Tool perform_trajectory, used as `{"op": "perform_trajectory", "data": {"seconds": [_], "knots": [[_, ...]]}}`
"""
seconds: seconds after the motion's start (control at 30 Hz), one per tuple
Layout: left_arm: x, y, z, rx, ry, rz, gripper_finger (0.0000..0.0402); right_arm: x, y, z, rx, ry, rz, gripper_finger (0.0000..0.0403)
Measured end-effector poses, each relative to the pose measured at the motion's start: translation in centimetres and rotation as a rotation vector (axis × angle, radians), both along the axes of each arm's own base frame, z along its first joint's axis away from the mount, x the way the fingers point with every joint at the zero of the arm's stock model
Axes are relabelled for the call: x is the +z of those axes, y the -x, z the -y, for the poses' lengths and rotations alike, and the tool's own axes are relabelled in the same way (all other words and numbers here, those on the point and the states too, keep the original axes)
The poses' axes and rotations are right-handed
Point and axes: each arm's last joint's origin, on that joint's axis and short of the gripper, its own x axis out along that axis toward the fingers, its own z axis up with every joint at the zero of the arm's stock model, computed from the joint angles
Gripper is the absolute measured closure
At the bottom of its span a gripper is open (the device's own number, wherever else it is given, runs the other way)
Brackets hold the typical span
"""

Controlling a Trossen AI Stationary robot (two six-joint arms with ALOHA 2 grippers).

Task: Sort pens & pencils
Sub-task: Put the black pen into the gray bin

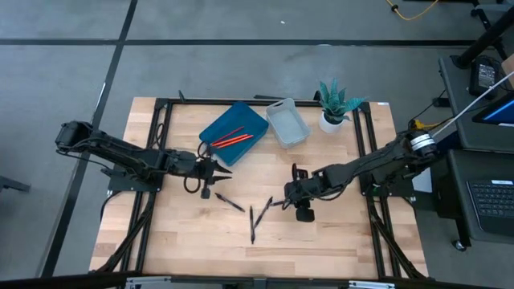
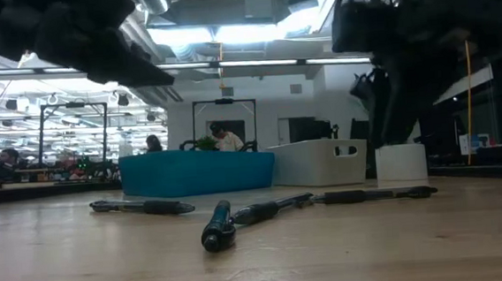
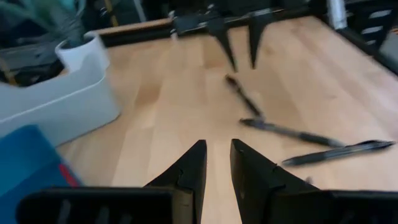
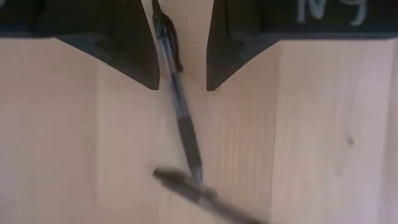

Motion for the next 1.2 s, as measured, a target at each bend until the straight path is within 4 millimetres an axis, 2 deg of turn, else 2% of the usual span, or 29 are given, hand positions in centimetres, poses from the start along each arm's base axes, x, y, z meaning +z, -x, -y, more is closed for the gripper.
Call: {"op": "perform_trajectory", "data": {"seconds": [0.23, 0.47, 0.9, 1.03, 1.2], "knots": [[-0.4, 0.2, -0.4, 0.044, -0.006, 0.011, 0.0335, -2.1, -0.8, -0.3, 0.017, 0.028, -0.038, 0.027], [-1.6, 0.8, -1.0, 0.089, 0.035, 0.008, 0.0335, -3.6, -1.3, -0.4, 0.047, 0.048, -0.057, 0.027], [-1.5, 0.7, -1.1, 0.095, 0.045, 0.028, 0.0335, -5.7, -1.5, -0.5, 0.049, 0.069, -0.134, 0.0271], [-1.5, 0.7, -1.1, 0.102, 0.064, 0.029, 0.0335, -5.8, -1.5, -0.4, 0.041, 0.072, -0.143, 0.0294], [-1.5, 0.7, -1.1, 0.103, 0.069, 0.029, 0.0335, -5.8, -1.5, -0.1, 0.029, 0.062, -0.145, 0.0352]]}}
